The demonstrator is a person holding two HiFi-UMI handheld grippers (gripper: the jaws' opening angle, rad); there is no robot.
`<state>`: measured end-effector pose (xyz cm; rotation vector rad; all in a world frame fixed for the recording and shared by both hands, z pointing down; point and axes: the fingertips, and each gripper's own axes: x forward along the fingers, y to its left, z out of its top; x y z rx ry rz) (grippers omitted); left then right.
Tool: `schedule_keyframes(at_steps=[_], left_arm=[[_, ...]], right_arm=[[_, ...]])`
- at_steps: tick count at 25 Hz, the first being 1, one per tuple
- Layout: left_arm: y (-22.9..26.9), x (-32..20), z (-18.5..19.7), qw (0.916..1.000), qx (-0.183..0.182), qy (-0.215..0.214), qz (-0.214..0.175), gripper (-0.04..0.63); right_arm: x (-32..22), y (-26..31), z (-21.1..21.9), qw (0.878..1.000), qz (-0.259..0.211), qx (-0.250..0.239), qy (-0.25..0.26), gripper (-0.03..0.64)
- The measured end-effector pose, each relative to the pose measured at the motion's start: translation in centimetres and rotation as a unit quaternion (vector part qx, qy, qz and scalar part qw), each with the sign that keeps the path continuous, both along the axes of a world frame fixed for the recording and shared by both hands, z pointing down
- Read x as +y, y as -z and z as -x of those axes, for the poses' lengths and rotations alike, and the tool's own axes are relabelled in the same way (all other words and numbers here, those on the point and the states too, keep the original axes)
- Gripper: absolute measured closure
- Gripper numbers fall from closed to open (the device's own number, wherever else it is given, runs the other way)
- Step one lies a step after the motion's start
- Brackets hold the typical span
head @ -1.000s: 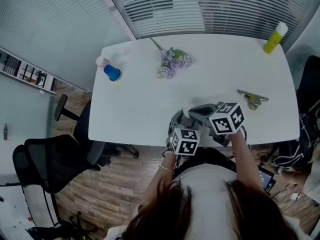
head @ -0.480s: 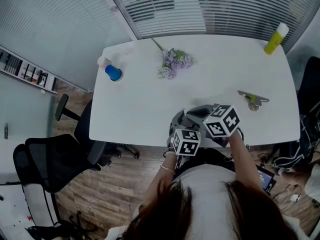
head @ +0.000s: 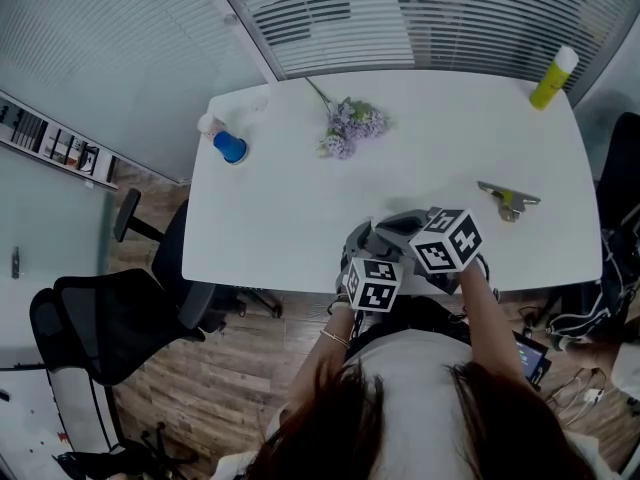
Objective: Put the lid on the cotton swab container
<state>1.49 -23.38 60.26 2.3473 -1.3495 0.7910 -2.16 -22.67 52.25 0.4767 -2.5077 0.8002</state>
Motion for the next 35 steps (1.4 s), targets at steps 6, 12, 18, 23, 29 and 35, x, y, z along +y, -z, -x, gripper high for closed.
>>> schedule_keyframes(at_steps=[6,12,18,23,29,35], left_arm=[[-0.2,0.7,0.1,0.9998,-0.012,-0.018,0.003,0.325],[-0.1,1.7,1.2,0.9998,-0.004,-0.011,0.015,0.321],[0.8,2.4,1.7,0.9998,0.004,-0.013,0.016,0.322],[1.4,3.5,2.4,0.9997,0.013,-0.01,0.019,0.337],[2.9,4.9,3.3,0.9996,0.022,-0.011,0.017,0.378],[4.0,6.2,4.6,0.9994,0.033,0.005,0.004,0.428]], right_arm=[[0.0,0.0,0.0,1.0,-0.005,0.002,-0.018,0.589],[-0.4,0.1,-0.1,0.999,-0.01,-0.007,-0.052,0.589],[-0.7,1.7,-0.8,0.994,-0.037,-0.031,-0.098,0.589],[-0.6,3.0,-2.2,0.986,-0.067,-0.023,-0.151,0.589],[0.2,4.2,-4.0,0.971,-0.099,-0.015,-0.216,0.589],[1.7,4.9,-5.4,0.958,-0.12,0.006,-0.261,0.589]])
